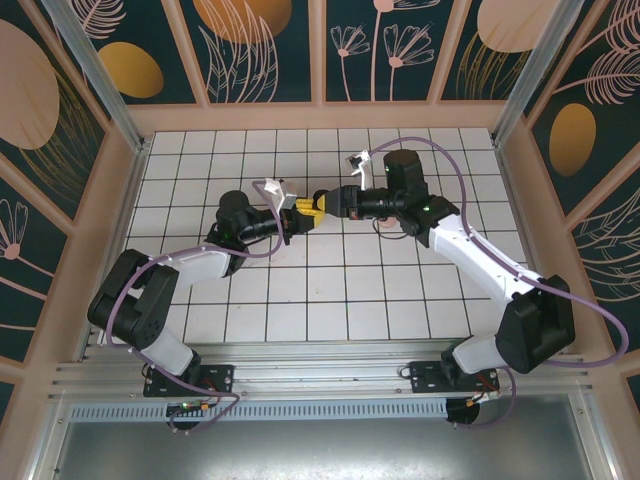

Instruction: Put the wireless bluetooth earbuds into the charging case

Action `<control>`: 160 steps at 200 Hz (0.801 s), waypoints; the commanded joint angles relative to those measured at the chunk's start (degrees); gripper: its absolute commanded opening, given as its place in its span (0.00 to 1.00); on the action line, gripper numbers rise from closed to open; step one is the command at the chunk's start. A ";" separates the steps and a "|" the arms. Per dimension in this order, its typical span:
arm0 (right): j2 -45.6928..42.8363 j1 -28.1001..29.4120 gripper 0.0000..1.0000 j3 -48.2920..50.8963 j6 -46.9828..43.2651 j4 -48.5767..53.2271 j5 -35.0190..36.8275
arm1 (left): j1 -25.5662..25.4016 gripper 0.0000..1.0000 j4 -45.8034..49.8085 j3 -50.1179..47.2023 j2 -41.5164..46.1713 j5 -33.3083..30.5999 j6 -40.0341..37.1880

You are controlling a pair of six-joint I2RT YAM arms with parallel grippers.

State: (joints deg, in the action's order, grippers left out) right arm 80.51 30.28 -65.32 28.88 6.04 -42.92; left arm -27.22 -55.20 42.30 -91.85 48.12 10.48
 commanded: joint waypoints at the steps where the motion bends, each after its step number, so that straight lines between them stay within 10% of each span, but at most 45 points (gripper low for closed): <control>1: -2.26 -0.30 0.38 -2.09 -1.10 1.16 1.76 | -0.14 0.08 -0.90 0.41 2.03 1.45 -1.33; 160: -1.81 -0.22 0.18 -2.00 -1.28 0.00 -1.94 | -0.11 0.07 -0.70 0.60 2.18 1.48 -1.29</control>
State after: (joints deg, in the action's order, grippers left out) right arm 78.02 29.74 -65.52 28.25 7.88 -43.51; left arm -27.24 -55.20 42.30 -91.11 48.64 10.46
